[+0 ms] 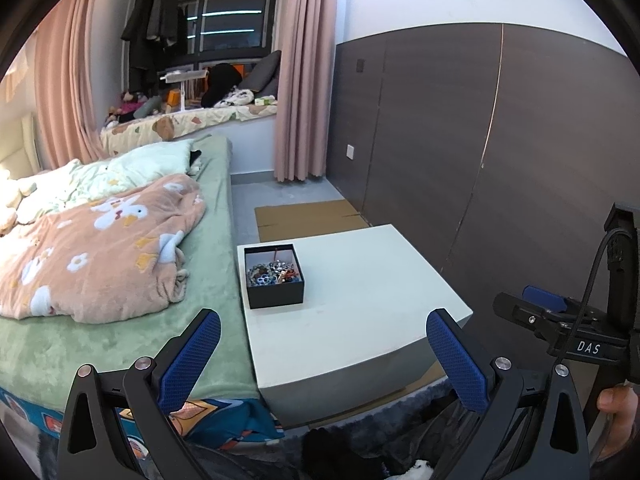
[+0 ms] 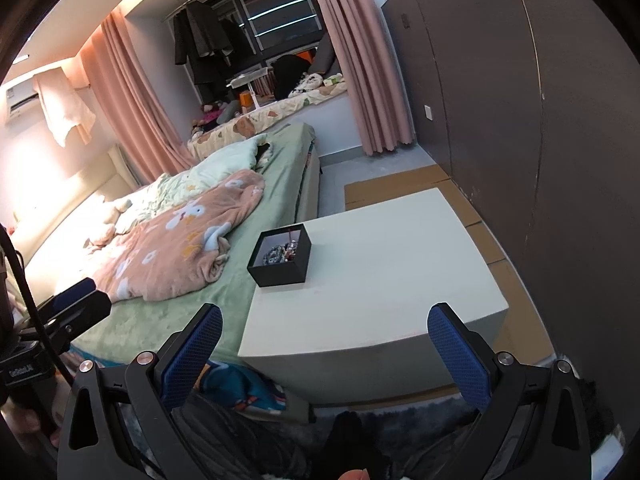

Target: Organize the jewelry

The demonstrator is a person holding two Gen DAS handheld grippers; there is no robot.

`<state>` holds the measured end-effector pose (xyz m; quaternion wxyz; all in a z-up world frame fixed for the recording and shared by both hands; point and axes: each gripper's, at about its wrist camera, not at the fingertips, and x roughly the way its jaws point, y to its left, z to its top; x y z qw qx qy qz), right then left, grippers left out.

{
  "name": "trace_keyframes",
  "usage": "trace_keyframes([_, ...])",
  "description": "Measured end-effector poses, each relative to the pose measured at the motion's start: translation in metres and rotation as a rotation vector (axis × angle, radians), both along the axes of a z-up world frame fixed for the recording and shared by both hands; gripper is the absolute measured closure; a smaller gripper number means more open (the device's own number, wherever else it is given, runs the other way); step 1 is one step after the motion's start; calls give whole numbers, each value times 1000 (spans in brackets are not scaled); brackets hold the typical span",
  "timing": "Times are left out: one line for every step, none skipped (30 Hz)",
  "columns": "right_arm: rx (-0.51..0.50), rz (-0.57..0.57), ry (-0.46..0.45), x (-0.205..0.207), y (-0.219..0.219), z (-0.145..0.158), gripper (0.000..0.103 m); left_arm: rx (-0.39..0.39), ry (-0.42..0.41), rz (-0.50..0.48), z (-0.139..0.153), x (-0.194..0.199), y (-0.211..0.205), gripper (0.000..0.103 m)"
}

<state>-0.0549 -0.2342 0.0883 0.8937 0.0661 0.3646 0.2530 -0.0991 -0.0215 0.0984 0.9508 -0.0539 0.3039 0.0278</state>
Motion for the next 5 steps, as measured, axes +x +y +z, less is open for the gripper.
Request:
trace_keyframes([-1,-2,1,1,0,-1,0,-2,-2,1,-1,1,1,0])
trace_keyframes([-2,-4,3,2,0,-3,0,-2,-5,1,-2,3,1,0])
trace_keyframes([-1,-6,4,4,0,-4,0,0,-5,0,-3,4,2,0])
trace_keyframes([-1,-9,5,5,0,-5,0,8,-2,2,-5,7,3,0])
trace_keyframes([-1,-14,7,8,-1,-7,0,11,-1,2,-7,7,4,0])
